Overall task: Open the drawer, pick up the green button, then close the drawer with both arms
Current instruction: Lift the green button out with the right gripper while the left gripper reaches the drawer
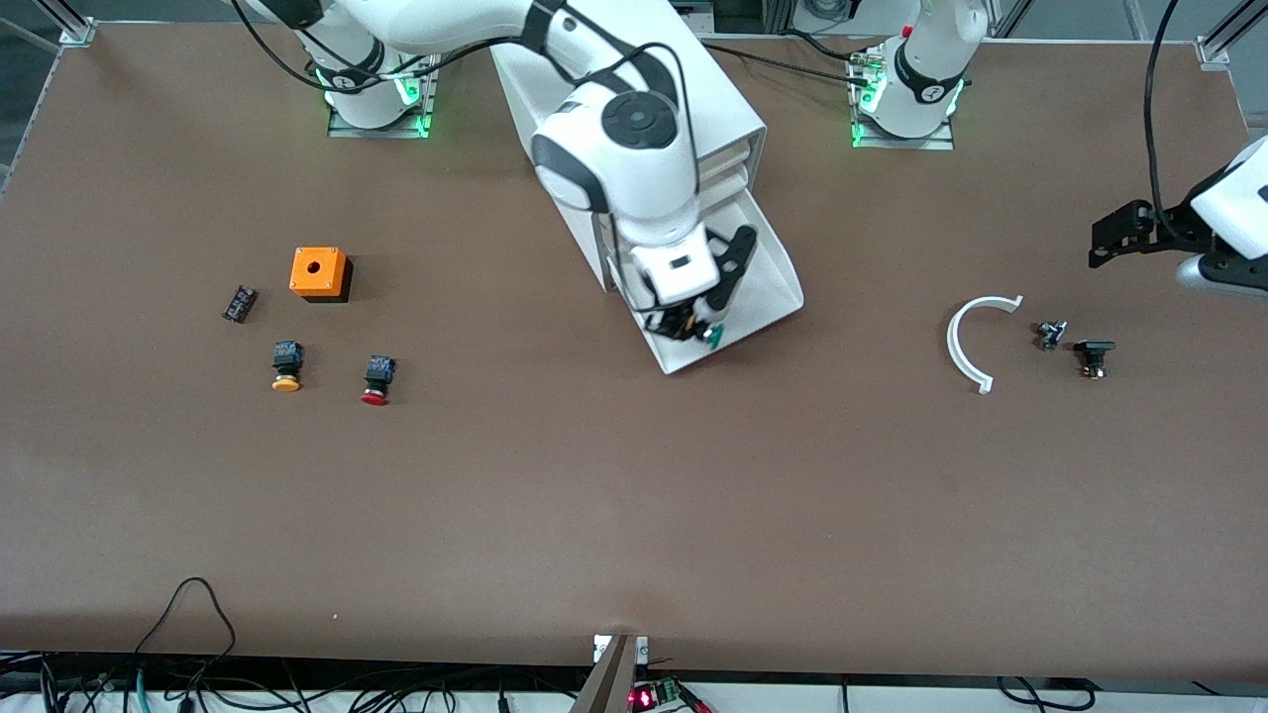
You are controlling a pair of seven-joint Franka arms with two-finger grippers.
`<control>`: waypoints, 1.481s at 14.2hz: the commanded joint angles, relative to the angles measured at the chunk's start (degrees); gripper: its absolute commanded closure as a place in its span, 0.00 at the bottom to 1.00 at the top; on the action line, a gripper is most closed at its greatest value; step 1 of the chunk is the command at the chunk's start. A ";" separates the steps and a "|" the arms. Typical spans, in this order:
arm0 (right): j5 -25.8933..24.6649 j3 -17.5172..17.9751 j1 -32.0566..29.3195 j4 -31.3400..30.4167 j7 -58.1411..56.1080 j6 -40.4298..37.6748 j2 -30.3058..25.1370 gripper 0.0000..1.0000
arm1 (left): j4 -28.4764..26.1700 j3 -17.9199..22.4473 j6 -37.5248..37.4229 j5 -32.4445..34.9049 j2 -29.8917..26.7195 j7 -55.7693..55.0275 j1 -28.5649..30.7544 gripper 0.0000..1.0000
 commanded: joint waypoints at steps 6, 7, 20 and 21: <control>13.98 -16.49 -2.67 -9.65 7.78 -5.16 -7.95 0.79 | -10.02 -10.10 18.76 0.81 5.57 -25.25 -2.65 0.00; 13.63 -17.46 -2.67 -10.53 11.47 -7.00 -8.04 0.79 | -11.69 -11.69 22.01 1.16 6.19 -29.12 -3.00 0.00; 12.66 -22.83 -2.84 -41.80 35.85 9.12 -14.72 0.75 | -24.70 -12.50 53.14 1.34 21.31 -63.16 -16.70 0.00; 12.23 -22.83 -3.02 -44.27 35.67 12.28 -15.07 0.75 | -25.67 -12.67 53.15 1.42 20.88 -64.74 -17.24 0.00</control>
